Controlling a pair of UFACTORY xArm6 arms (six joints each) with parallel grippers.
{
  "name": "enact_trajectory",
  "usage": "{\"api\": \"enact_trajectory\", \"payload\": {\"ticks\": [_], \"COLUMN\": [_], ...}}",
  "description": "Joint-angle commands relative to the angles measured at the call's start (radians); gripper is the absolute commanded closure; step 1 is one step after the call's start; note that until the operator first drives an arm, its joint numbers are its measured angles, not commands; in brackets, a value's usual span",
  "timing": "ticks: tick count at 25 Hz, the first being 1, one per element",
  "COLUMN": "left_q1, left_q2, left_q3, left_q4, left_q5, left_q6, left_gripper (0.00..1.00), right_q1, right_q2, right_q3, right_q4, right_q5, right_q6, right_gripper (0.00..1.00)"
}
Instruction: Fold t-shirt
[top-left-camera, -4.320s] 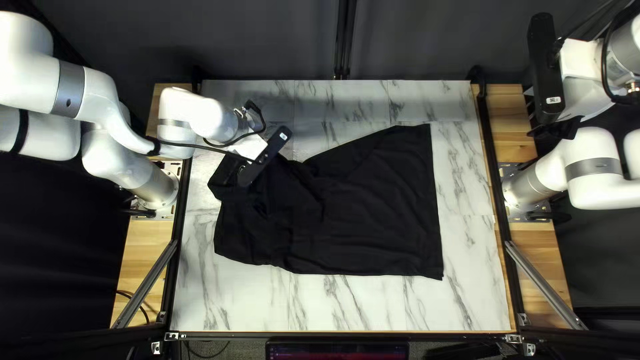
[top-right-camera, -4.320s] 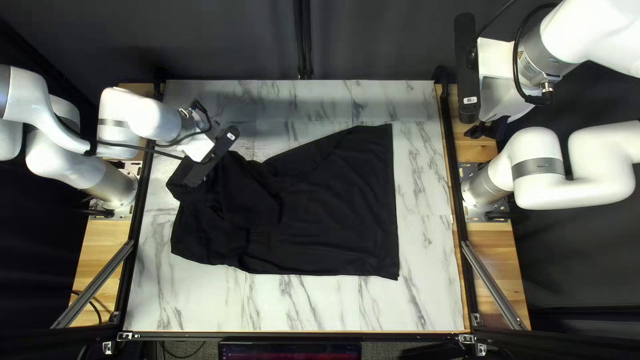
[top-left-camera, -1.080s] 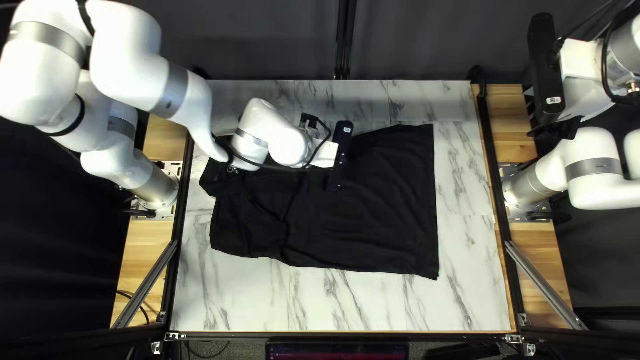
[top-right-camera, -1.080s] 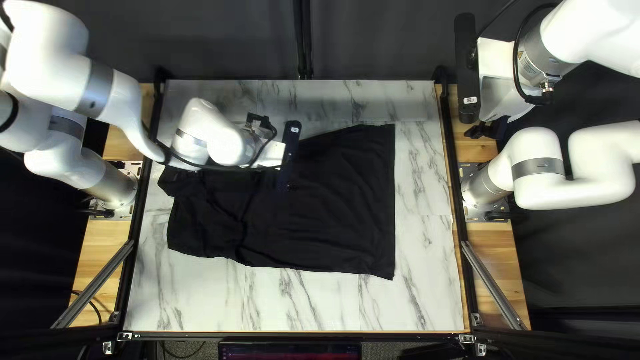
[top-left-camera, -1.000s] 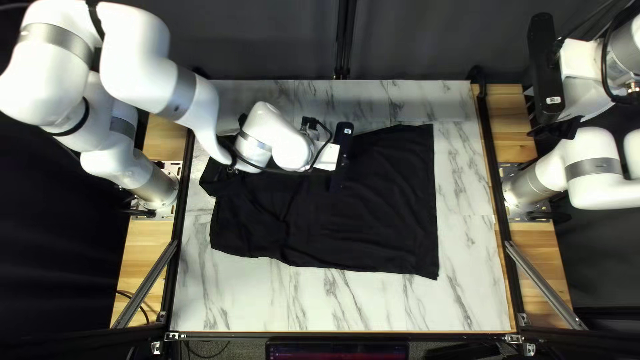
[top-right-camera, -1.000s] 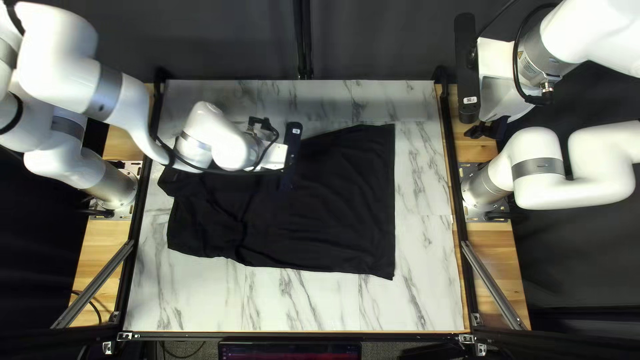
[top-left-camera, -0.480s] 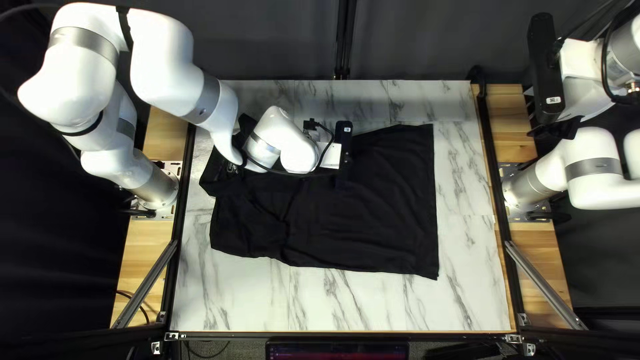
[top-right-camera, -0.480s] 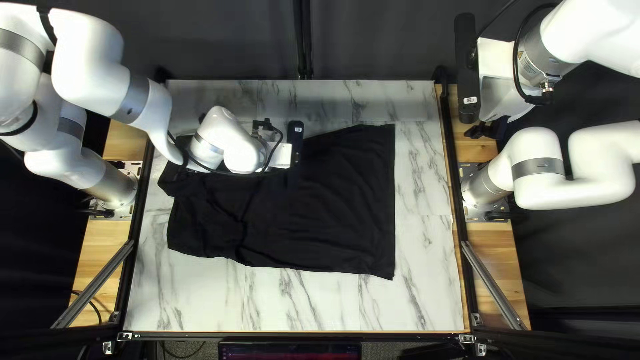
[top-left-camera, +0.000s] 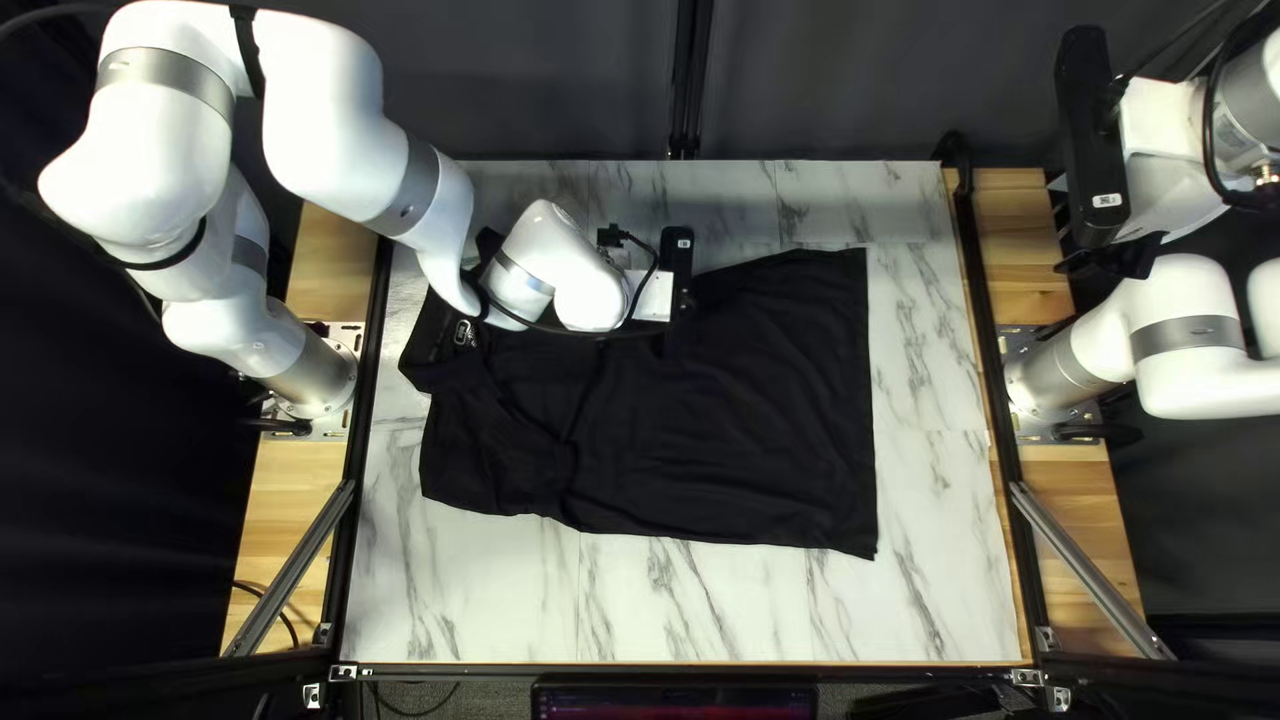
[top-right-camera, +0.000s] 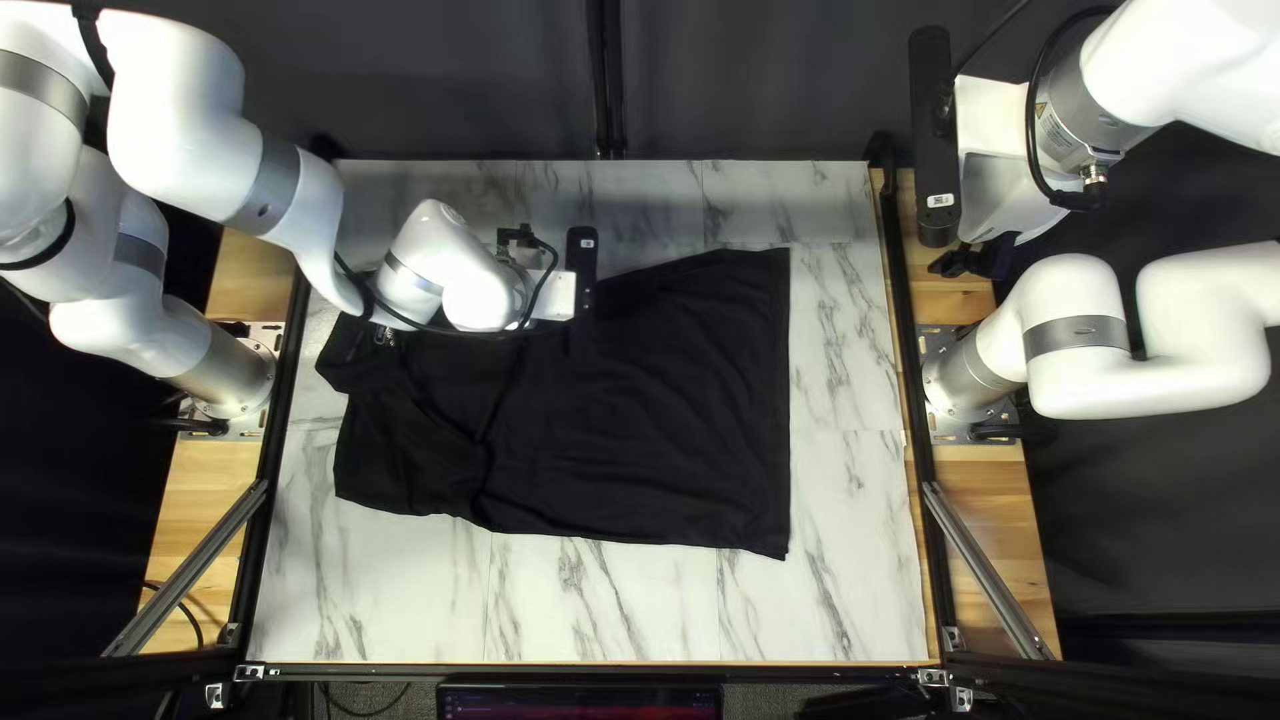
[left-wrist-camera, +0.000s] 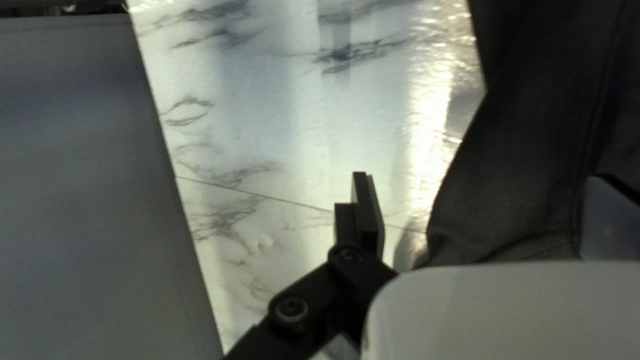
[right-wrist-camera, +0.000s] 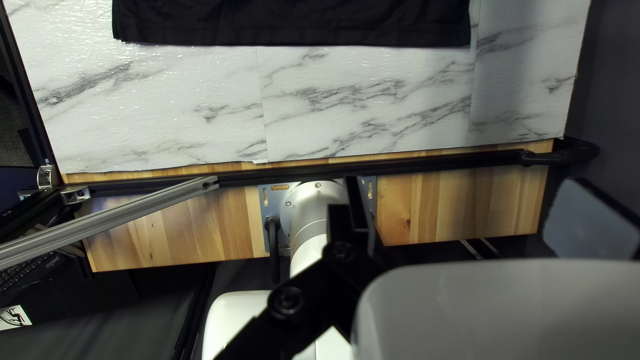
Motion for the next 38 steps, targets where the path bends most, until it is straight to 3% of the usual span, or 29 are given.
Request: {"api": "enact_trajectory", "payload": {"ticks": [1, 8, 14, 21, 28, 34, 38], "left_q1": [0.029, 0.028, 0.022, 0.059, 0.130, 0.179, 0.177], "left_q2": [-0.024, -0.079, -0.053, -0.041, -0.088, -0.095, -0.102], "left_q3": [0.001, 0.010, -0.007, -0.043, -0.025, -0.034, -0.041], "left_q4": [0.007, 0.011, 0.023, 0.022, 0.057, 0.060, 0.038], "left_q5": [0.012, 0.057, 0.059, 0.065, 0.052, 0.045, 0.054], "left_q6": [0.036, 0.067, 0.051, 0.103, 0.153, 0.206, 0.234], "left_gripper": [0.42, 0.42, 0.42, 0.45, 0.50, 0.43, 0.44], "right_q1": [0.000, 0.000, 0.000, 0.000, 0.000, 0.000, 0.000], "right_q2": [0.000, 0.000, 0.000, 0.000, 0.000, 0.000, 0.000], "right_q3": [0.000, 0.000, 0.000, 0.000, 0.000, 0.000, 0.000], "right_q4": [0.000, 0.000, 0.000, 0.000, 0.000, 0.000, 0.000], "right_q5": [0.000, 0.000, 0.000, 0.000, 0.000, 0.000, 0.000], "right_q6": [0.000, 0.000, 0.000, 0.000, 0.000, 0.000, 0.000], "right_gripper": [0.00, 0.00, 0.00, 0.00, 0.00, 0.00, 0.00]}}
